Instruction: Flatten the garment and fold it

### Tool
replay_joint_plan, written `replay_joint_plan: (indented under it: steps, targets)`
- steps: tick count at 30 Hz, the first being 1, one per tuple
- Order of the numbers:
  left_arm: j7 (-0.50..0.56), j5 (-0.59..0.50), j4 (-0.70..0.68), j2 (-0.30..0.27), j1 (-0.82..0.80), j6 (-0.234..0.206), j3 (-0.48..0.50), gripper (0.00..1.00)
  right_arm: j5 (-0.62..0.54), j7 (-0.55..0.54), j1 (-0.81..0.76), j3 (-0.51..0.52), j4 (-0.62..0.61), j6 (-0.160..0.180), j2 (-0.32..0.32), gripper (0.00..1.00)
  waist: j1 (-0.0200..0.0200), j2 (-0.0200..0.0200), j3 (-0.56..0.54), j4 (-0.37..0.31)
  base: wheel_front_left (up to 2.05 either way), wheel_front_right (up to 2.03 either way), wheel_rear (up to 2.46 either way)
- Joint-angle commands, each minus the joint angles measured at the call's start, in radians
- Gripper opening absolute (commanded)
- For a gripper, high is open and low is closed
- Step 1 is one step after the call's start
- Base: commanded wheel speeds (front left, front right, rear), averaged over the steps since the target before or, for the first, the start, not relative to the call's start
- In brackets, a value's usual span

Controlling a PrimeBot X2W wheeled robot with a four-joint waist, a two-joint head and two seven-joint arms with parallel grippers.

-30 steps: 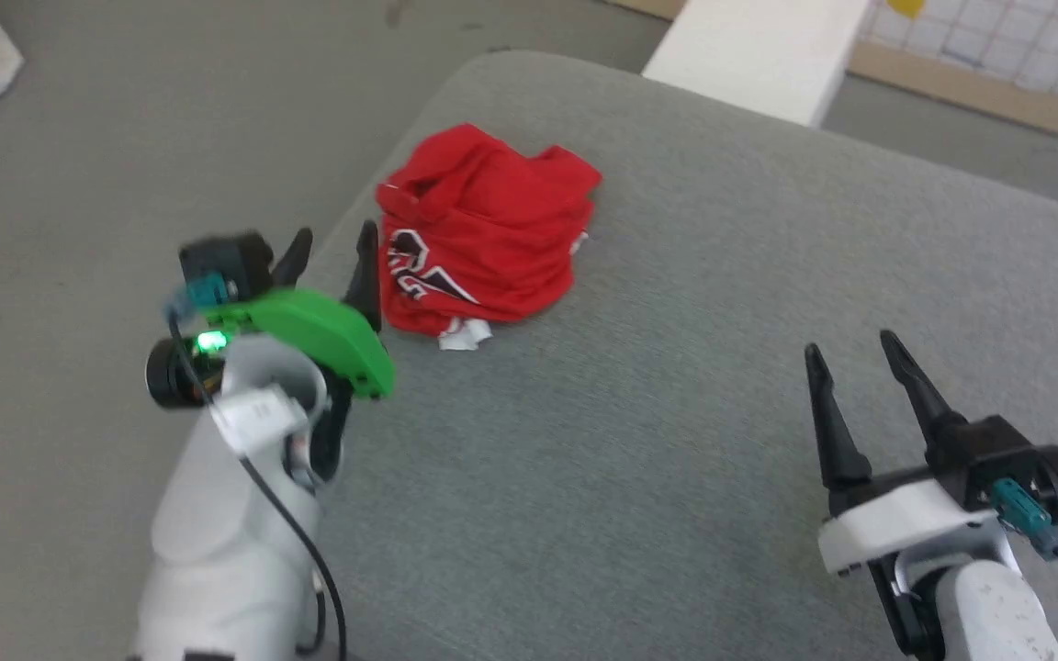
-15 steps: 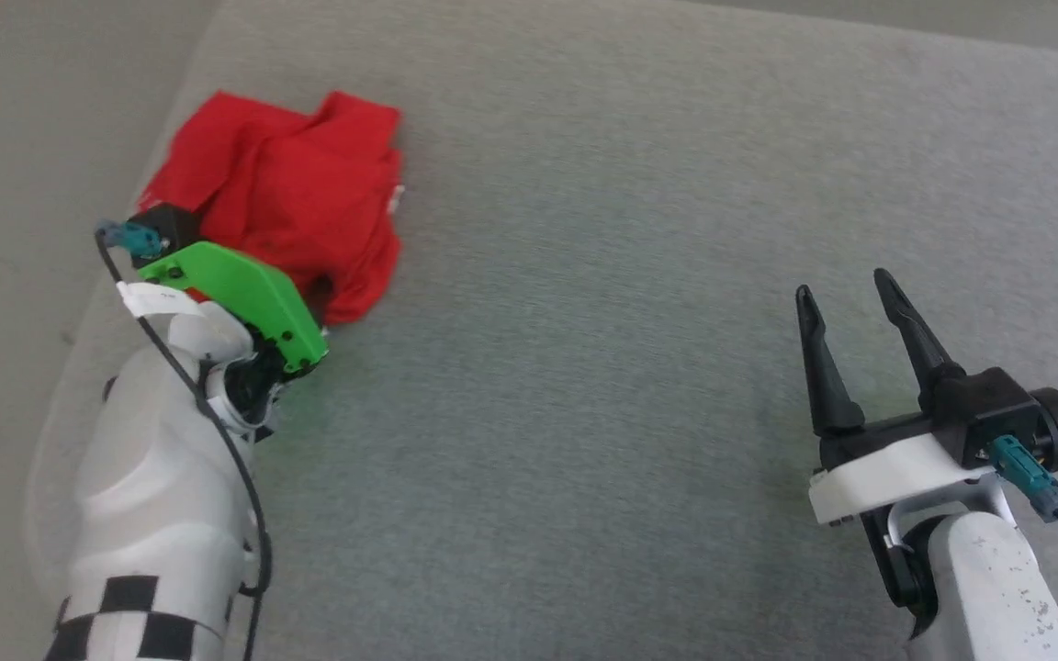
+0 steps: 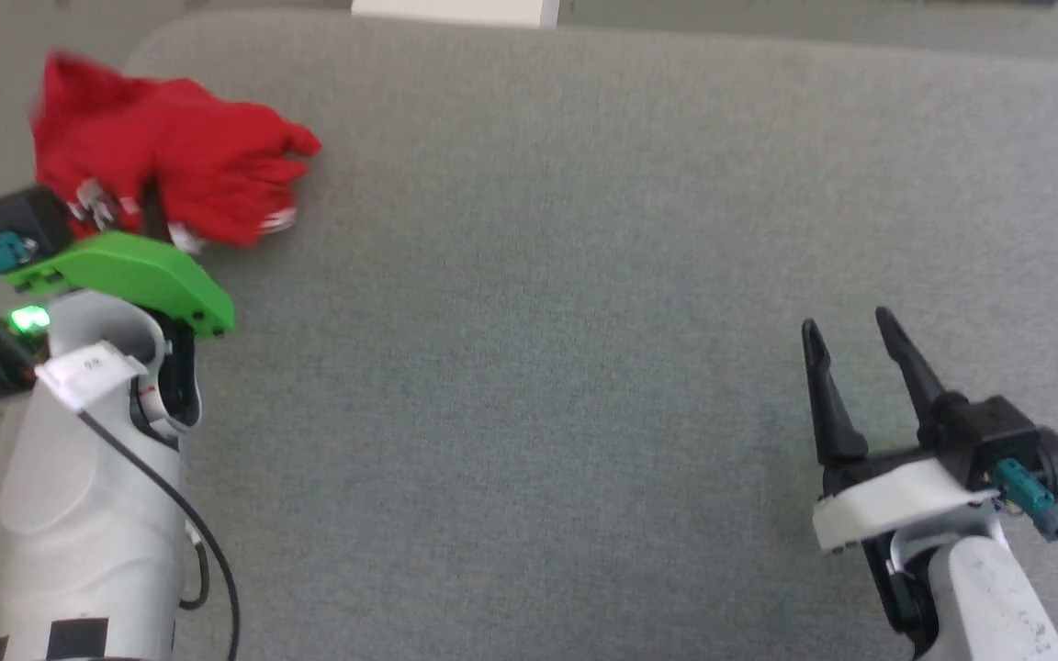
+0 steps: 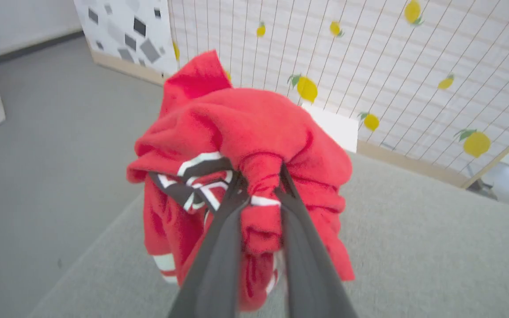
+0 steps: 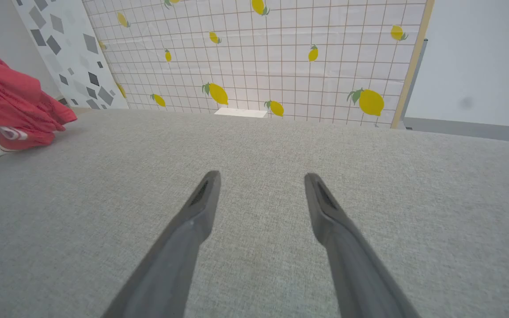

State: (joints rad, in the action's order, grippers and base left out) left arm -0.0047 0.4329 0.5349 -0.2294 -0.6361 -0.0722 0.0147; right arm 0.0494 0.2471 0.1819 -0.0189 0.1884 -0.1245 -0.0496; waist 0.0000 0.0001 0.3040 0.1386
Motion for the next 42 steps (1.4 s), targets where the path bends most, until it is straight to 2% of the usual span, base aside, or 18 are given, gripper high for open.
replay_joint_plan:
  steps: [1,3,7,16,20,23,25,30,33,34,35,36,39,42]
  targets:
    - [-0.068,-0.028,-0.036,-0.009,0.006,-0.006,-0.003,0.0,0.011,0.008,-0.016,-0.001,0.009,-0.006,-0.001,1.0,0.0,-0.0001,-0.118,0.011,0.0,0.0,0.0]
    - [-0.146,-0.061,-0.079,-0.011,0.007,-0.011,-0.017,0.0,0.019,0.01,-0.028,0.0,0.017,-0.006,-0.001,1.0,0.0,-0.0001,-0.157,0.002,0.0,0.0,0.0]
    - [-0.209,-0.114,-0.145,0.012,-0.001,-0.007,-0.076,0.0,0.03,0.012,-0.058,0.011,0.025,-0.006,-0.001,1.0,0.0,-0.0001,-0.228,-0.024,0.0,0.0,0.0]
    - [-0.228,-0.154,-0.212,0.131,-0.02,0.05,-0.252,0.0,0.031,0.013,-0.111,0.041,0.016,-0.006,-0.001,1.0,0.0,-0.0001,-0.291,-0.14,0.0,0.0,0.0]
    - [-0.202,-0.141,-0.197,0.162,-0.009,0.07,-0.337,0.0,0.028,0.01,-0.125,0.05,0.011,-0.006,-0.001,1.0,0.0,-0.0001,-0.289,-0.201,0.0,0.0,0.0]
    - [-0.132,-0.112,-0.152,0.173,0.022,0.09,-0.409,0.0,0.026,0.005,-0.131,0.055,0.006,-0.006,-0.001,1.0,0.0,-0.0001,-0.284,-0.241,0.0,0.0,0.0]
    - [-0.034,-0.077,-0.098,0.176,0.056,0.109,-0.462,0.0,0.025,0.0,-0.134,0.057,0.002,-0.006,-0.001,1.0,0.0,-0.0001,-0.28,-0.266,0.0,0.0,0.0]
    - [0.313,0.023,0.048,0.178,0.14,0.15,-0.579,0.0,0.023,-0.009,-0.137,0.062,-0.012,-0.006,-0.001,1.0,0.0,-0.0001,-0.27,-0.307,0.0,0.0,0.0]
    - [0.454,0.054,0.077,0.179,0.17,0.162,-0.625,0.0,0.023,-0.013,-0.139,0.064,-0.016,-0.006,-0.001,1.0,0.0,-0.0001,-0.265,-0.313,0.0,0.0,0.0]
    - [0.484,0.063,0.079,0.179,0.178,0.16,-0.631,0.27,0.024,-0.014,-0.139,0.064,-0.017,-0.006,-0.001,1.0,0.0,-0.0001,-0.262,-0.312,0.0,0.0,0.0]
    - [0.503,0.064,0.077,0.179,0.183,0.156,-0.636,0.61,0.024,-0.015,-0.14,0.064,-0.018,-0.006,-0.001,1.0,0.0,-0.0001,-0.259,-0.309,0.0,0.0,0.0]
    - [0.52,0.065,0.072,0.178,0.187,0.15,-0.64,1.0,0.026,-0.017,-0.14,0.063,-0.019,-0.006,-0.001,1.0,0.0,-0.0001,-0.257,-0.304,0.0,0.0,0.0]
    - [0.491,0.068,0.031,0.176,0.192,0.132,-0.627,1.0,0.028,-0.02,-0.14,0.054,-0.019,-0.006,-0.001,1.0,0.0,-0.0001,-0.255,-0.283,0.0,0.0,0.0]
    - [0.334,0.059,-0.047,0.175,0.195,0.099,-0.582,1.0,0.028,-0.02,-0.14,0.046,-0.017,-0.006,-0.001,1.0,0.0,-0.0001,-0.261,-0.255,0.0,0.0,0.0]
